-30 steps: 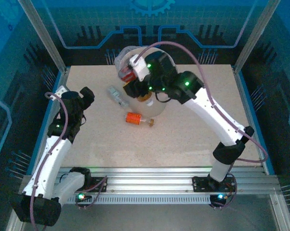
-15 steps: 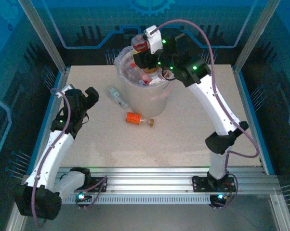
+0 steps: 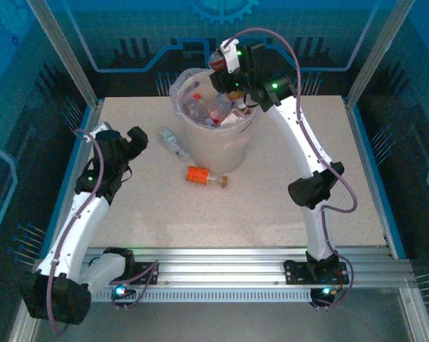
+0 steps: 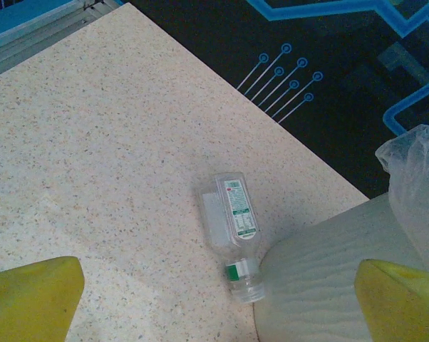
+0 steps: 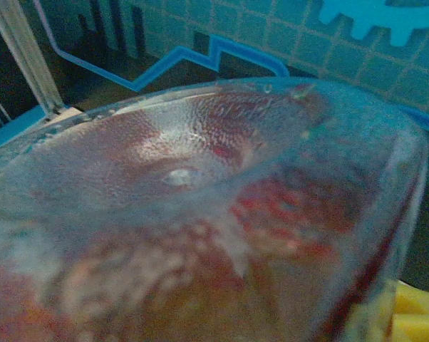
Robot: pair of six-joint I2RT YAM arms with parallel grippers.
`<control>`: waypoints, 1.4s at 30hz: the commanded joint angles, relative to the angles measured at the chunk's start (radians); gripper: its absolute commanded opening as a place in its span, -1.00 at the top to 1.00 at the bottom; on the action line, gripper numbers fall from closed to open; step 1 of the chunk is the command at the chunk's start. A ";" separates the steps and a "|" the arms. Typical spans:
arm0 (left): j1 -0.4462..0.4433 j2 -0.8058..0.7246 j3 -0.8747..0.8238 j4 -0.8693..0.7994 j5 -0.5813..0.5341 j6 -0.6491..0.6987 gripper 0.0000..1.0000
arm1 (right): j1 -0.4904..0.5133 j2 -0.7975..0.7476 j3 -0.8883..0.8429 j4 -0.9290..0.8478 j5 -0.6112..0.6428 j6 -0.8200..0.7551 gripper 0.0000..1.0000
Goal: Put the plastic bottles in the bin
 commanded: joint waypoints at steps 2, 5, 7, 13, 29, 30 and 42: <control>0.009 0.015 0.037 0.027 0.030 0.022 -0.98 | -0.011 0.034 0.042 -0.030 0.057 -0.016 -0.03; 0.008 0.023 0.039 0.028 0.038 0.022 -0.98 | -0.010 0.055 0.042 -0.050 0.093 -0.026 -0.11; 0.008 0.027 0.039 0.025 0.039 0.022 -0.98 | -0.013 0.069 0.042 -0.061 0.114 -0.034 -0.17; 0.008 0.027 0.041 0.020 0.040 0.026 -0.98 | -0.012 0.095 0.049 -0.073 0.166 -0.048 -0.54; 0.008 0.032 0.039 0.020 0.044 0.020 -0.98 | -0.010 0.052 0.083 -0.029 0.121 -0.046 -1.00; 0.009 0.032 0.039 0.020 0.045 0.021 -0.98 | -0.010 0.051 0.081 -0.020 0.112 -0.046 -0.94; 0.008 0.038 0.040 0.024 0.059 0.021 -0.98 | -0.024 0.103 0.087 0.137 0.121 0.011 -0.71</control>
